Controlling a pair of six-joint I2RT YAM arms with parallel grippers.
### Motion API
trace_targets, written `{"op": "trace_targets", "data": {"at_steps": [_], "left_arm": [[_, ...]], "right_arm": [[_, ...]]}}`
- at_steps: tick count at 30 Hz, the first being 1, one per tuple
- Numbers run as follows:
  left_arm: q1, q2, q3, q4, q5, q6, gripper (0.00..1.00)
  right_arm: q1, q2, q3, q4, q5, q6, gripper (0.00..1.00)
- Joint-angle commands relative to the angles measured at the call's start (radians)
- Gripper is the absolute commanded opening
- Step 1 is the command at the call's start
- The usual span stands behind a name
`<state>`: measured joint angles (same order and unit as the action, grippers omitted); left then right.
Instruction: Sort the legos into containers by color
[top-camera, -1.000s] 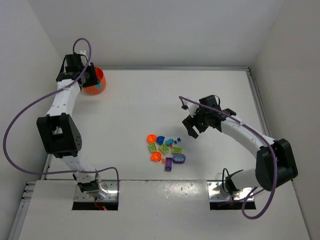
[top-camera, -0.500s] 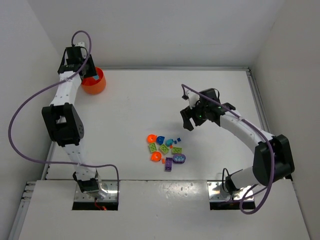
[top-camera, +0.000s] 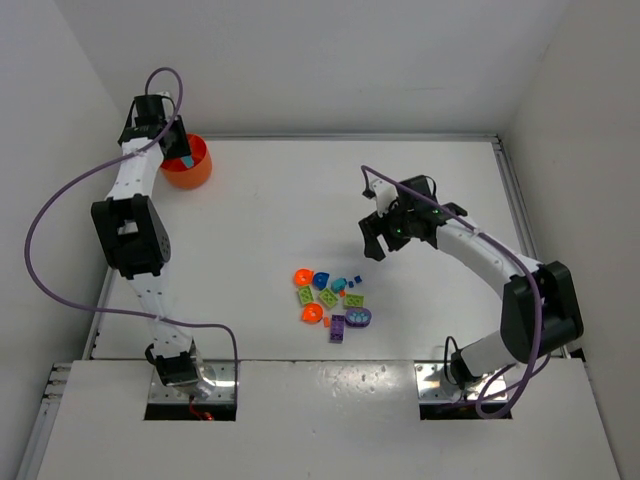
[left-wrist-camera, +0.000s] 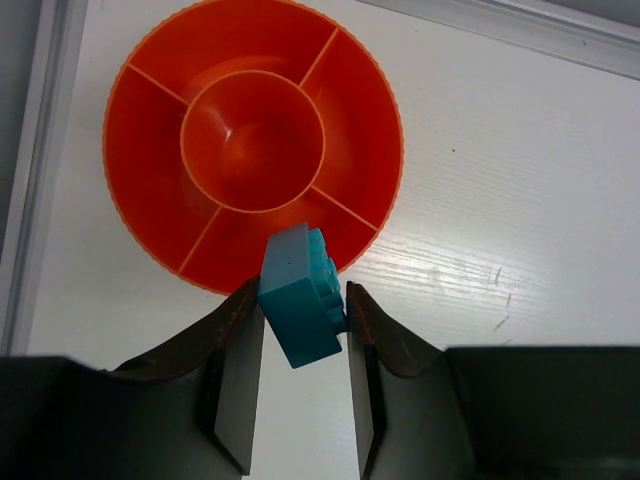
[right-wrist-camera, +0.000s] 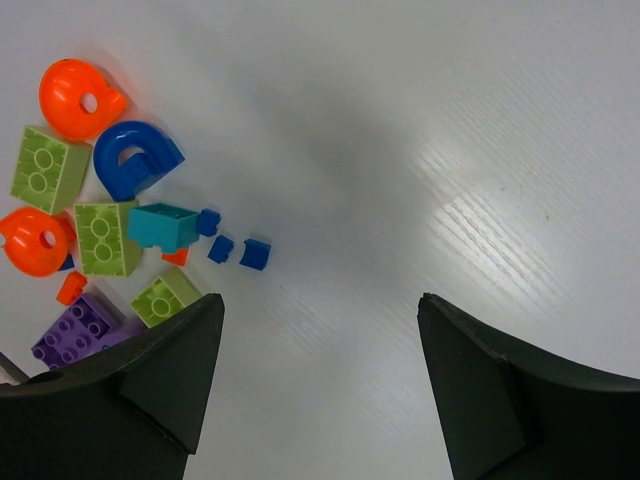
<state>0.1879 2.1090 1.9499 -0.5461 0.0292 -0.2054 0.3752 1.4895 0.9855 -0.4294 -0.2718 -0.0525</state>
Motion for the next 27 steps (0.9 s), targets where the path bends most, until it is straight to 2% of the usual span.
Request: {"op": "trace_targets", "data": {"at_steps": [1, 9, 11, 15, 19, 25, 27], "left_arm": [[0.018, 0.002, 0.061, 0.005, -0.024, 0.006, 0.05], [0.018, 0.022, 0.07, 0.005, -0.014, 0.006, 0.05], [0.018, 0.022, 0.07, 0.005, -0.014, 0.006, 0.08], [0.018, 0.022, 0.07, 0.005, -0.014, 0.006, 0.28], [0.018, 0.022, 0.07, 0.005, -0.046, 0.006, 0.36], [0.018, 0.022, 0.07, 0.005, -0.037, 0.006, 0.6], [0.018, 0.022, 0.07, 0.005, -0.037, 0.006, 0.64]], "right_arm": [[-0.004, 0.006, 0.044, 0.006, -0.032, 0.011, 0.79], [-0.004, 0.006, 0.044, 0.006, -0.041, 0.011, 0.79], [-0.004, 0.015, 0.044, 0.006, -0.05, 0.002, 0.79], [-0.004, 0.026, 0.054, -0.012, -0.072, -0.02, 0.79], [-0.004, 0.026, 0.054, -0.022, -0.081, -0.02, 0.78], [-0.004, 0.035, 0.064, -0.022, -0.081, -0.02, 0.78], [-0.004, 0.035, 0.064, -0.022, -0.081, -0.02, 0.77]]}}
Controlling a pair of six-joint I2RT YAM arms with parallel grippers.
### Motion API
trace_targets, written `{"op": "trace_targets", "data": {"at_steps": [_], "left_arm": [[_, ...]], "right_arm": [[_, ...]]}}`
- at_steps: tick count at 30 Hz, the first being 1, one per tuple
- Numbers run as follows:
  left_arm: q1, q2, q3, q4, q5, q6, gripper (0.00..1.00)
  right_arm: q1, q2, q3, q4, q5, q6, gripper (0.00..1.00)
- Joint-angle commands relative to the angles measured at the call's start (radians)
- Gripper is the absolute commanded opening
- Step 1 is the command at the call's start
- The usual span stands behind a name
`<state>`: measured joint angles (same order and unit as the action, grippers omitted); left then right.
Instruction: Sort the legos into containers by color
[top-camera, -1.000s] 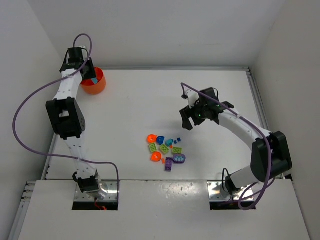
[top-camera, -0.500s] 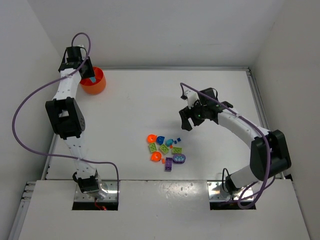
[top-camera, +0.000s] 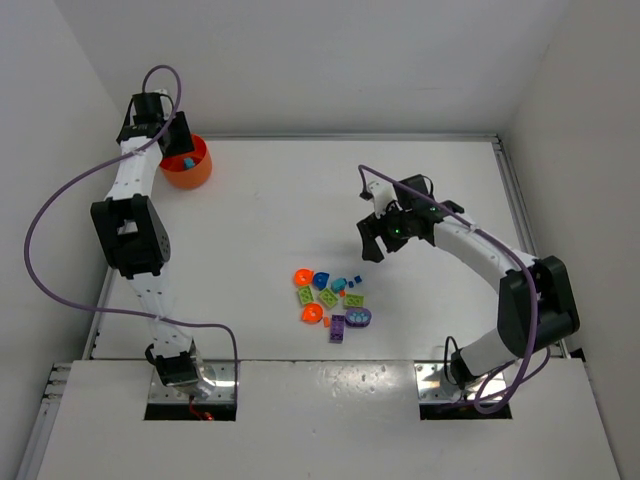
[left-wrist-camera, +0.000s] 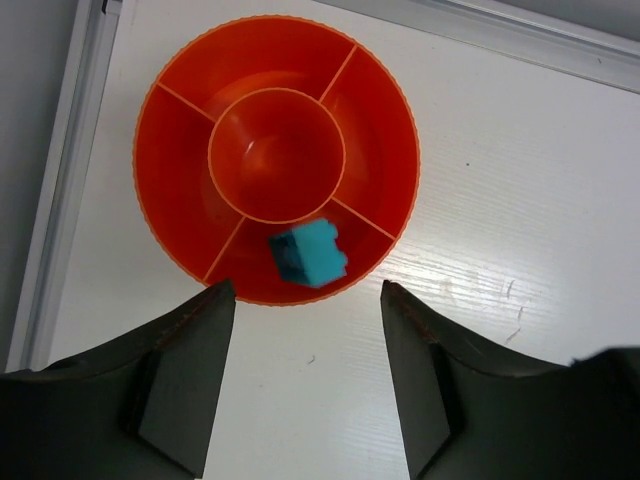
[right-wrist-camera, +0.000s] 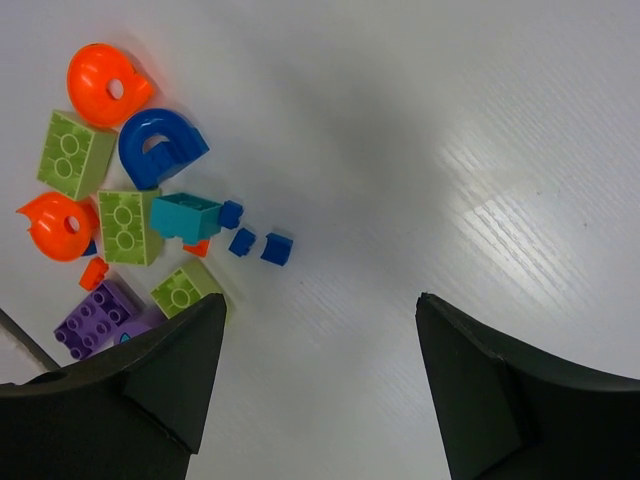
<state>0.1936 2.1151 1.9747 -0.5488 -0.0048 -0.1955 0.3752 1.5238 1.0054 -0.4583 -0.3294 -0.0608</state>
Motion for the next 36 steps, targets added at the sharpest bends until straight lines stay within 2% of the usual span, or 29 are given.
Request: {"op": "trace_targets", "data": {"at_steps": [1, 5, 7, 9, 11, 12, 14, 18, 19, 23, 25, 29, 32, 36], "left_arm": [[0.012, 0.016, 0.046, 0.007, 0.008, -0.004, 0.66], [0.012, -0.058, 0.018, 0.007, 0.078, -0.004, 0.65], [0.012, -0.118, -0.04, 0.033, 0.172, -0.004, 0.65], [0.012, -0.231, -0.143, 0.074, 0.273, -0.004, 0.65], [-0.011, -0.321, -0.23, 0.104, 0.327, 0.007, 0.65], [-0.034, -0.415, -0.326, 0.119, 0.348, 0.016, 0.65], [-0.054, -0.543, -0.419, 0.156, 0.396, 0.027, 0.65], [-0.065, -0.685, -0.617, 0.174, 0.555, 0.036, 0.66], [-0.065, -0.704, -0.638, 0.174, 0.63, 0.047, 0.66], [-0.065, -0.767, -0.709, 0.151, 0.784, 0.071, 0.68], [-0.065, -0.785, -0.731, 0.142, 0.856, 0.082, 0.68], [-0.065, -0.807, -0.74, 0.13, 0.94, 0.093, 0.69], [-0.065, -0.816, -0.766, 0.13, 0.959, 0.093, 0.69], [-0.065, -0.827, -0.786, 0.13, 0.971, 0.093, 0.69]], "right_arm": [[-0.004, 0.001, 0.044, 0.007, -0.023, -0.011, 0.77], [-0.004, -0.008, 0.044, -0.002, -0.045, -0.02, 0.75], [0.007, -0.019, 0.024, -0.002, -0.056, -0.031, 0.73], [0.019, -0.031, -0.002, -0.002, -0.075, -0.059, 0.71], [0.019, -0.053, -0.011, -0.012, -0.125, -0.076, 0.68], [0.031, -0.053, -0.024, -0.025, -0.125, -0.088, 0.68], [0.053, -0.053, -0.034, -0.046, -0.135, -0.109, 0.65], [0.129, -0.04, -0.056, -0.066, -0.178, -0.194, 0.63], [0.148, -0.04, -0.056, -0.066, -0.187, -0.236, 0.63], [0.194, -0.03, -0.099, -0.043, -0.227, -0.393, 0.6], [0.194, -0.051, -0.131, 0.044, -0.237, -0.454, 0.6], [0.194, 0.002, -0.107, 0.058, -0.267, -0.572, 0.59], [0.203, 0.055, -0.087, 0.04, -0.267, -0.676, 0.59], [0.203, 0.073, -0.097, 0.104, -0.276, -0.746, 0.59]]}}
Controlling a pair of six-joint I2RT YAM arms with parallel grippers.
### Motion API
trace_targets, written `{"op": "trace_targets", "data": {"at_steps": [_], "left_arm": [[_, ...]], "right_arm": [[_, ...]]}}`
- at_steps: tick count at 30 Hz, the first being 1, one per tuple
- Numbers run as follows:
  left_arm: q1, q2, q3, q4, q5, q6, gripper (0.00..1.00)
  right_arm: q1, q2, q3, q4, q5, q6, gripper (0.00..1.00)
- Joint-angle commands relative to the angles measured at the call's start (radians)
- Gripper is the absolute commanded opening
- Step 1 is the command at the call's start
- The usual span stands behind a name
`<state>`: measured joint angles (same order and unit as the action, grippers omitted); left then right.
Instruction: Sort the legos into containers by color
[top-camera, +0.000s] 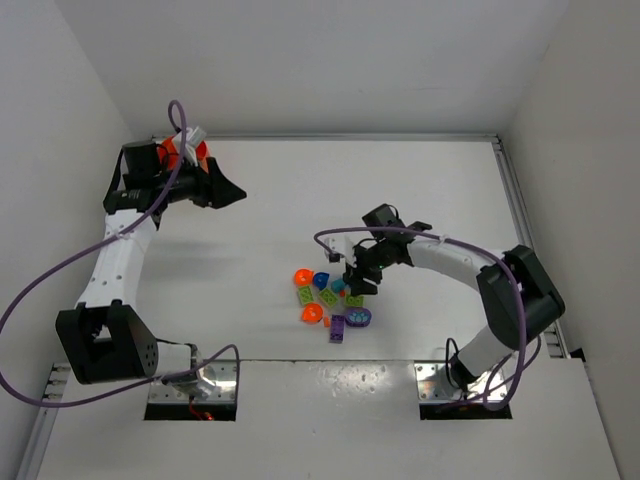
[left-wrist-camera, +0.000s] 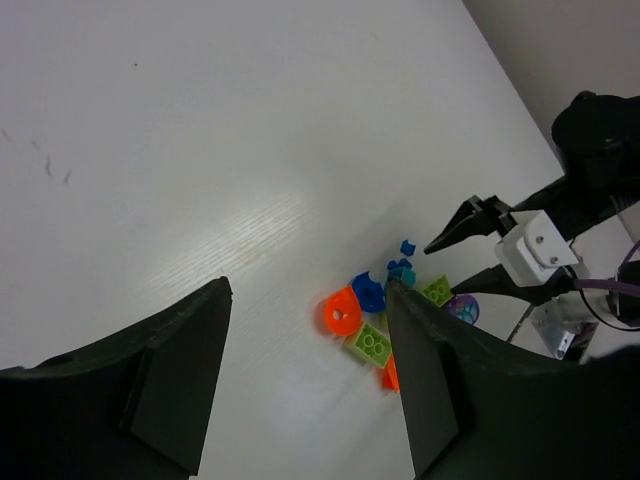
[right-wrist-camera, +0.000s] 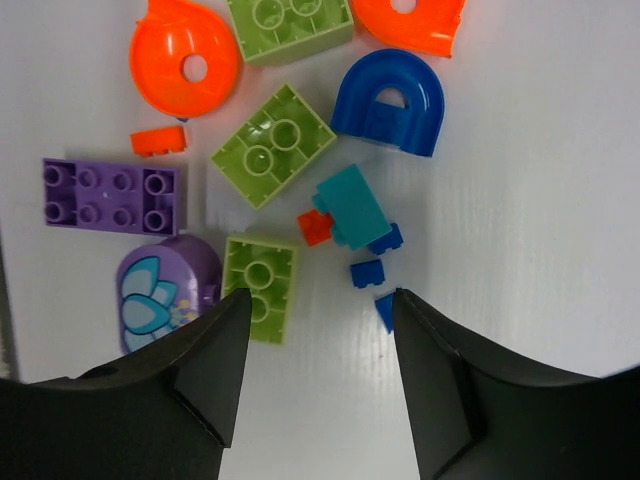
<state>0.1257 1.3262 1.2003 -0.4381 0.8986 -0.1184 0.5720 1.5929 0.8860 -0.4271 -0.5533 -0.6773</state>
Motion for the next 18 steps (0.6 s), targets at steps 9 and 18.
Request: {"op": "trace_targets", "data": {"at_steps": [9, 18], "left_arm": [[0.012, -0.027, -0.021, 0.019, 0.077, 0.025, 0.7], [0.031, 0.002, -0.021, 0.019, 0.086, 0.007, 0.7]], "right_arm": [[0.006, 0.13, 0.111, 0.045, -0.095, -0.222, 0.62], [0.015, 0.22, 0.182, 0.004, -0.114, -0.244, 0.58]]}}
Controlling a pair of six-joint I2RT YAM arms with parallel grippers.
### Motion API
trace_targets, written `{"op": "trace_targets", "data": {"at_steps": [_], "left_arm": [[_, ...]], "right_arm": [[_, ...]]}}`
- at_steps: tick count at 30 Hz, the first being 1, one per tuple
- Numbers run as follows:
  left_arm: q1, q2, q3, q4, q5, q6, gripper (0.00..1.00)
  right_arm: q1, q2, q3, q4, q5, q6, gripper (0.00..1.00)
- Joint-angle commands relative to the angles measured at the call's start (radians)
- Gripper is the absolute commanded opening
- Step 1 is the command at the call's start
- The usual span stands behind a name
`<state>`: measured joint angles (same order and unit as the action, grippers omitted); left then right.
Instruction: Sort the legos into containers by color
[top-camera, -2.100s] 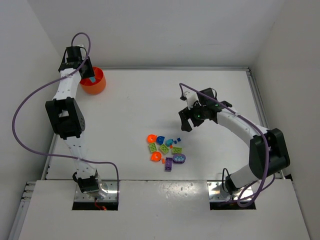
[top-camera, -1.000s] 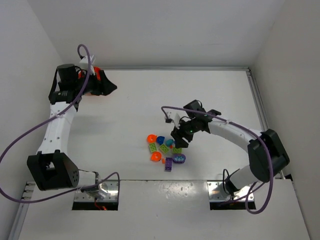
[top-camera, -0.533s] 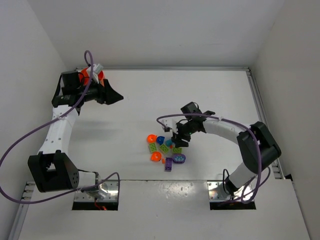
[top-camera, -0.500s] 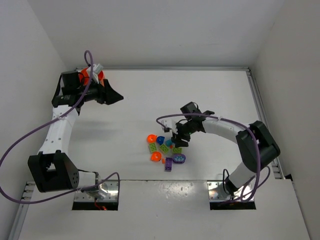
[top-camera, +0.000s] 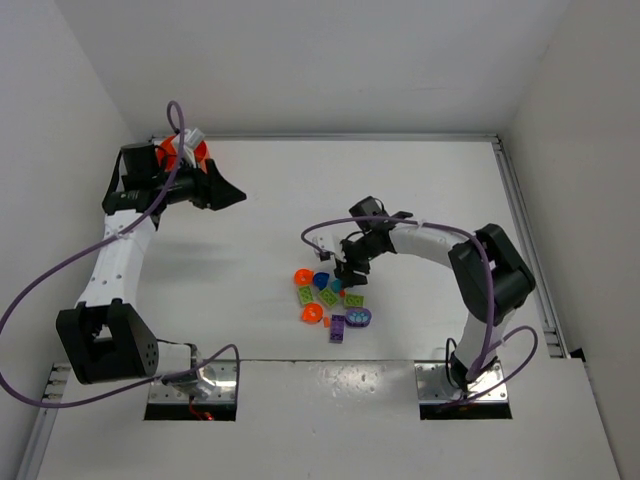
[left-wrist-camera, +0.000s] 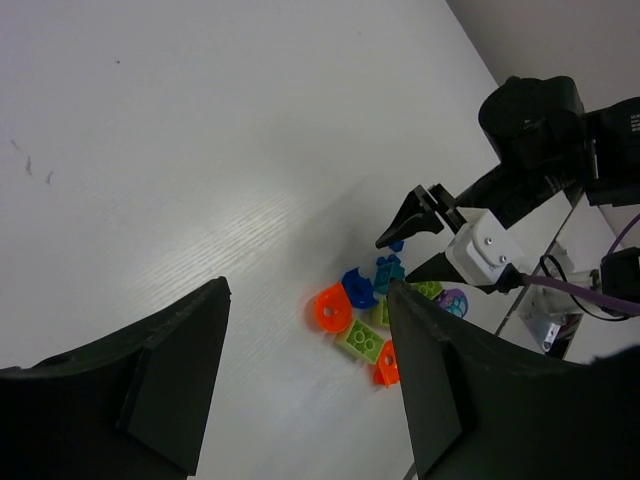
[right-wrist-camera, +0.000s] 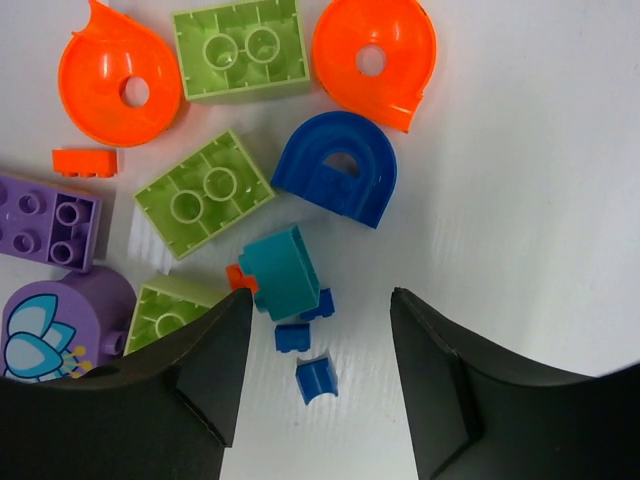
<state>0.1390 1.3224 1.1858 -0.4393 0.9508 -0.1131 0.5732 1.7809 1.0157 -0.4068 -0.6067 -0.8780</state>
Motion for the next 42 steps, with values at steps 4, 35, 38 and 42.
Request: {"op": "trace_targets", "data": {"at_steps": [4, 35, 38, 42], "left_arm": [[0.027, 0.015, -0.006, 0.02, 0.043, -0.008, 0.7], [0.036, -0.017, -0.225, 0.142, 0.331, -0.002, 0.69], [0.024, 0.014, -0.236, 0.142, 0.403, -0.002, 0.69], [-0.009, 0.029, -0.245, 0.142, 0.43, -0.002, 0.69]], "right_arm": [[0.014, 0.055, 0.078, -0.072, -0.08, -0.067, 0.56], [0.03, -0.146, 0.205, 0.065, -0.306, 0.594, 0.03], [0.03, -0.112, 0.235, 0.111, -0.399, 0.735, 0.03], [0.03, -0.06, 0.244, 0.221, -0.482, 0.917, 0.03]]}}
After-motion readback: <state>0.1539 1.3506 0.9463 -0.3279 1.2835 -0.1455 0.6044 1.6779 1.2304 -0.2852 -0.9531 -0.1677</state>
